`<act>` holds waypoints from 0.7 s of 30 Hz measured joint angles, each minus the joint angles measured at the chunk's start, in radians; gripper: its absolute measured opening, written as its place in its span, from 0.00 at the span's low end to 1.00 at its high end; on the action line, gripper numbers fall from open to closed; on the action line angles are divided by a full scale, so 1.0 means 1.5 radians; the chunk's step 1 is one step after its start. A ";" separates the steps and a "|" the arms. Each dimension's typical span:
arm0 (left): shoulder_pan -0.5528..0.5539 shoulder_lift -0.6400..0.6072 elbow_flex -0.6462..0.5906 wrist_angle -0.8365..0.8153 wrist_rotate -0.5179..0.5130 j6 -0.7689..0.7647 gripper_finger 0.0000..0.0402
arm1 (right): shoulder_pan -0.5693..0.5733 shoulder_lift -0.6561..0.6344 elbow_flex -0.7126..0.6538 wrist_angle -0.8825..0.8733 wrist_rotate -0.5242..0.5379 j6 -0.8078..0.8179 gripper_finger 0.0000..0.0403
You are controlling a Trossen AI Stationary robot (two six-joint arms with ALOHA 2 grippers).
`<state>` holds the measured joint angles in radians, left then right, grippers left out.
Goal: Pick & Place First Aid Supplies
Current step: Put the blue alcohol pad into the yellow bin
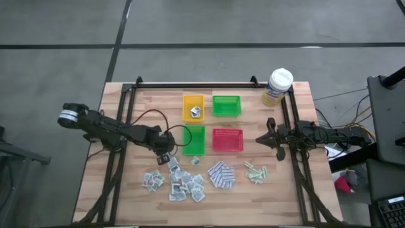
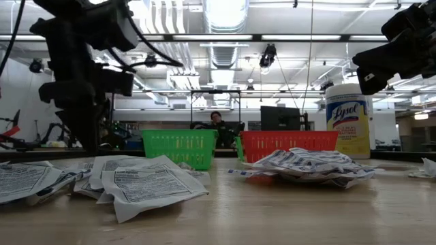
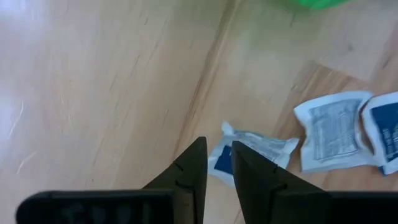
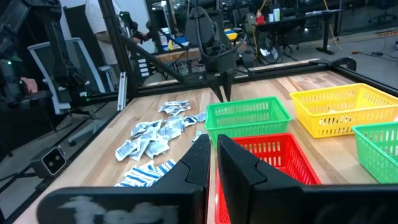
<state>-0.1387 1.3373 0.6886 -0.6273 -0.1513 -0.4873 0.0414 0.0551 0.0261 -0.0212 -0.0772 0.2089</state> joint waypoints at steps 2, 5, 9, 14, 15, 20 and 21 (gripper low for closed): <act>0.000 0.000 0.001 -0.001 0.000 0.000 0.19 | 0.000 0.000 0.000 0.000 0.000 0.000 0.07; 0.000 0.000 -0.001 0.005 0.000 0.007 0.19 | 0.000 0.000 0.000 0.000 0.000 0.000 0.07; 0.000 0.008 -0.004 0.008 0.001 0.015 0.19 | 0.000 0.000 0.000 0.000 0.000 0.000 0.07; 0.000 0.022 -0.006 0.028 0.025 0.031 0.19 | 0.000 0.000 0.000 0.000 0.000 0.000 0.07; 0.000 0.026 -0.006 0.029 0.025 0.031 0.19 | 0.000 0.000 0.000 0.000 0.000 0.000 0.07; 0.000 0.043 -0.018 0.053 0.038 0.033 0.19 | 0.000 0.000 0.000 0.000 0.000 0.000 0.07; 0.000 0.048 -0.023 0.063 0.042 0.033 0.19 | 0.000 0.000 0.000 0.000 0.000 0.000 0.07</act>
<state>-0.1387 1.4088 0.6546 -0.5327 -0.0883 -0.4379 0.0410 0.0551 0.0257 -0.0212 -0.0772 0.2086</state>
